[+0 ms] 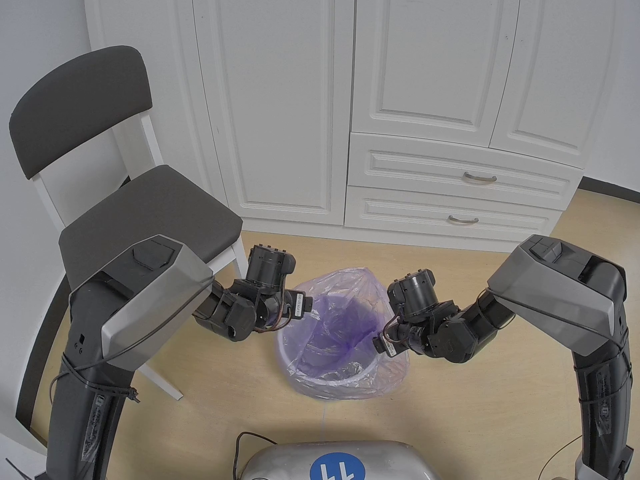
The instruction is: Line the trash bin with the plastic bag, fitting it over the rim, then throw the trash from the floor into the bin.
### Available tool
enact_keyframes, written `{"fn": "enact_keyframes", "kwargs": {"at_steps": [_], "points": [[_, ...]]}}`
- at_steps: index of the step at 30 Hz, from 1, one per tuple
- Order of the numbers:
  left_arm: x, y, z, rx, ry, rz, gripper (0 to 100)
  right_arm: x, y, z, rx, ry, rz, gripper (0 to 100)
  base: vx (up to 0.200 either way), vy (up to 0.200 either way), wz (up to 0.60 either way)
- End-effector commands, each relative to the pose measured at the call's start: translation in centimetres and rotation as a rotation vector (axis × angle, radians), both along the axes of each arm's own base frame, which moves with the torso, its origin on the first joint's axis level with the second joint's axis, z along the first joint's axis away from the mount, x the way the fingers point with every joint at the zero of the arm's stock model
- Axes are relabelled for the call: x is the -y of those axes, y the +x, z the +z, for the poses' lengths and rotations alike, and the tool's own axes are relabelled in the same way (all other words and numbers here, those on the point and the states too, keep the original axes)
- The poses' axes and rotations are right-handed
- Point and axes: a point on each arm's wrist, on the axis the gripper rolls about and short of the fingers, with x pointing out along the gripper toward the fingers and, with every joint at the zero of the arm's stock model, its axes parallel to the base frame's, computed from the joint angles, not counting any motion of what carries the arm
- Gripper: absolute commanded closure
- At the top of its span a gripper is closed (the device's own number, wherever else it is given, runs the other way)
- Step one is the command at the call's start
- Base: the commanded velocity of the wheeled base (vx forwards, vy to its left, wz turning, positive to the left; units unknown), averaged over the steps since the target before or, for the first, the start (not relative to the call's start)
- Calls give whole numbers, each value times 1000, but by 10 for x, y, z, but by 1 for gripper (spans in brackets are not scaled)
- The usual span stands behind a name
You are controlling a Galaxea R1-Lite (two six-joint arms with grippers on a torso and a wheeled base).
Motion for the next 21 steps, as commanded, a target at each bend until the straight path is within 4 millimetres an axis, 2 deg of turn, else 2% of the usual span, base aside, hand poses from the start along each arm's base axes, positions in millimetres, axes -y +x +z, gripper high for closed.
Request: {"fn": "enact_keyframes", "kwargs": {"at_steps": [1,4,5,7,8,16,17,21], "points": [[-20,23,-27,-31,16,59,0,12,-3,-8,-16,-9,-27,0,0,0,0],[-25,27,-33,-36,19,69,0,14,1,-11,-7,-10,-40,0,0,0,0],[-28,30,-43,-43,23,78,0,17,7,-16,-1,-20,-67,0,0,0,0],[-28,30,-43,-43,23,78,0,17,7,-16,-1,-20,-67,0,0,0,0],[-34,34,-48,-42,21,93,0,20,16,-21,26,-39,-114,0,0,0,0],[-41,38,-50,-35,12,111,0,32,40,-39,94,-16,-177,0,0,0,0],[-42,39,-50,-27,6,115,0,36,48,-43,110,-7,-199,0,0,0,0],[-41,41,-58,-24,-12,130,0,42,62,-56,155,20,-228,0,0,0,0]]}}
